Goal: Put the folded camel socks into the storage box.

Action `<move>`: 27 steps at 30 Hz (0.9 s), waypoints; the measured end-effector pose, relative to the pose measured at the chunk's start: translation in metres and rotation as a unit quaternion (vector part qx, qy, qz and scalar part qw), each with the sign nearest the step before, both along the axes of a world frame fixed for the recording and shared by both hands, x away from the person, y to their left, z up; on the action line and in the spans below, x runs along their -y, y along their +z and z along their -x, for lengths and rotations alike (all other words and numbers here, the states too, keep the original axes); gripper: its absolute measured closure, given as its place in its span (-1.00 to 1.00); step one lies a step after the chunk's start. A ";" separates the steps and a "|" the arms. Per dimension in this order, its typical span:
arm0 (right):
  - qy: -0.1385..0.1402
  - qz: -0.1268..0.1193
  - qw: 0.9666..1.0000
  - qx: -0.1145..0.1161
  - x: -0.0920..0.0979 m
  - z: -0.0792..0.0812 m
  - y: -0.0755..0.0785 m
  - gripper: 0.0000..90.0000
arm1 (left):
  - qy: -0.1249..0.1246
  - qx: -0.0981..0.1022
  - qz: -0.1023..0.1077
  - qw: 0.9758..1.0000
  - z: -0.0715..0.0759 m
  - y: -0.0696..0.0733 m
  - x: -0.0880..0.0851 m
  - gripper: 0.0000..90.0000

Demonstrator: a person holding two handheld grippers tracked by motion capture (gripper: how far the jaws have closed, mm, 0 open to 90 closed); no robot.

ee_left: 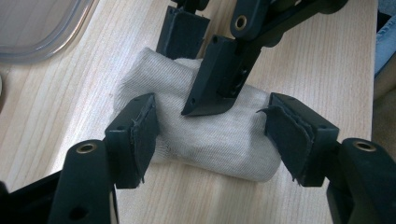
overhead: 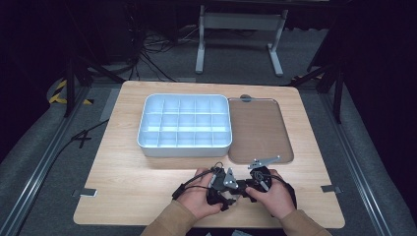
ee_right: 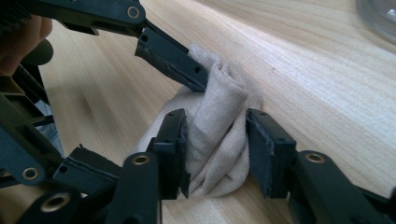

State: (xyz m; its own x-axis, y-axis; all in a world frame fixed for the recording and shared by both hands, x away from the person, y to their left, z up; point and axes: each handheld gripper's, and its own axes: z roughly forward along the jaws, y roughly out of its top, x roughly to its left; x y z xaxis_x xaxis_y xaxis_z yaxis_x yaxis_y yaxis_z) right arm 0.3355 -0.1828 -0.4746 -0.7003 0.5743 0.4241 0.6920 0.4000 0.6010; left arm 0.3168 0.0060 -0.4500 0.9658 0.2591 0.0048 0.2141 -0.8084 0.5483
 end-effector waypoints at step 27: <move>0.013 0.007 1.000 0.025 -0.004 0.005 0.008 0.70 | 0.031 -0.024 0.006 0.999 0.001 0.010 -0.007 -0.32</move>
